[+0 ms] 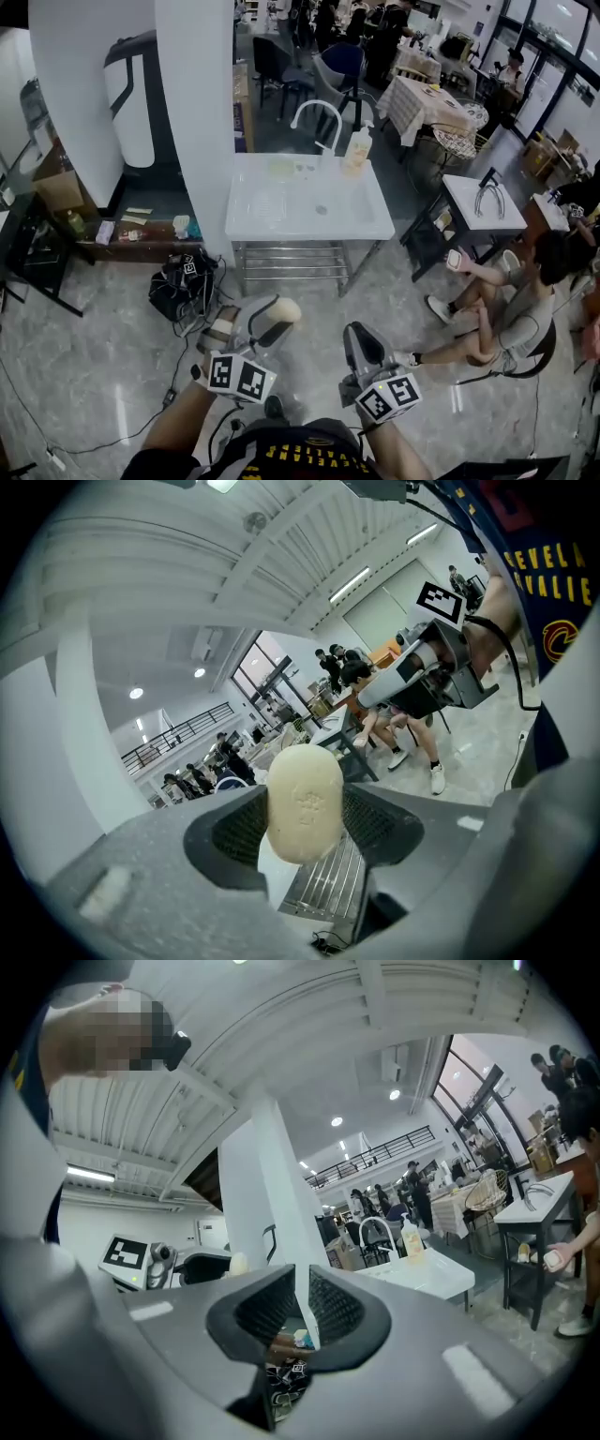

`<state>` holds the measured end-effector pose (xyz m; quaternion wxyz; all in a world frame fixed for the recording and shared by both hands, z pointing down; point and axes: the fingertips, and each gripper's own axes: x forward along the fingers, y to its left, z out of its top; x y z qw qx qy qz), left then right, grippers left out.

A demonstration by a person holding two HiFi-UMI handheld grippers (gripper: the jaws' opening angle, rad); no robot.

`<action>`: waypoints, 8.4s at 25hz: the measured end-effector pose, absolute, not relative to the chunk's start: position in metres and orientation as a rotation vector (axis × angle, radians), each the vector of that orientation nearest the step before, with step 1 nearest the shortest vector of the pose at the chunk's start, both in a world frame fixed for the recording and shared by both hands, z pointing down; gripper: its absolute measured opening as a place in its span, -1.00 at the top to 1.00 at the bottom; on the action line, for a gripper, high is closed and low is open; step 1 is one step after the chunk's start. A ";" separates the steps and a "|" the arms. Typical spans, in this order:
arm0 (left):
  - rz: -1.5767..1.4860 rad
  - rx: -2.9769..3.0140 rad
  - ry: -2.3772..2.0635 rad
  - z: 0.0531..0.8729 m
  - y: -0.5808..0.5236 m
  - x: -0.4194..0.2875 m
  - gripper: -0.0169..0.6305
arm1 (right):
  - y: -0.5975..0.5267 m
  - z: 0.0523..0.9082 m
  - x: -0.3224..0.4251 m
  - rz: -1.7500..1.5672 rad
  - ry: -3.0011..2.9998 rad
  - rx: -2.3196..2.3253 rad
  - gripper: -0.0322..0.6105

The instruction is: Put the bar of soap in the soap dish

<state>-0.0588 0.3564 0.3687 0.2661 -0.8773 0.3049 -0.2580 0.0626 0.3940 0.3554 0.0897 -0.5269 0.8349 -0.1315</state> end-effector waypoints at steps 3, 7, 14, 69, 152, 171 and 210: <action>-0.727 -2.361 0.832 0.374 0.342 -0.065 0.16 | 0.382 0.355 0.059 -0.396 2.479 -1.559 0.77; -0.764 -2.358 0.836 0.382 0.323 -0.070 0.16 | 0.364 0.355 0.055 -0.395 2.480 -1.542 0.78; -0.843 -2.348 0.818 0.394 0.288 -0.065 0.16 | 0.327 0.360 0.053 -0.405 2.491 -1.494 0.79; -1.065 -2.253 1.041 0.426 -0.039 -0.027 0.16 | -0.031 0.398 0.101 -0.591 2.606 -1.180 0.82; -1.642 -2.446 0.523 0.661 -0.398 -0.040 0.16 | -0.357 0.531 0.114 -0.983 2.415 -1.467 0.84; -1.819 -2.411 0.296 0.710 -0.416 -0.026 0.15 | -0.374 0.566 0.109 -1.096 2.430 -1.416 0.86; -1.922 -2.349 0.196 0.721 -0.418 -0.031 0.06 | -0.369 0.580 0.107 -1.186 2.355 -1.416 0.89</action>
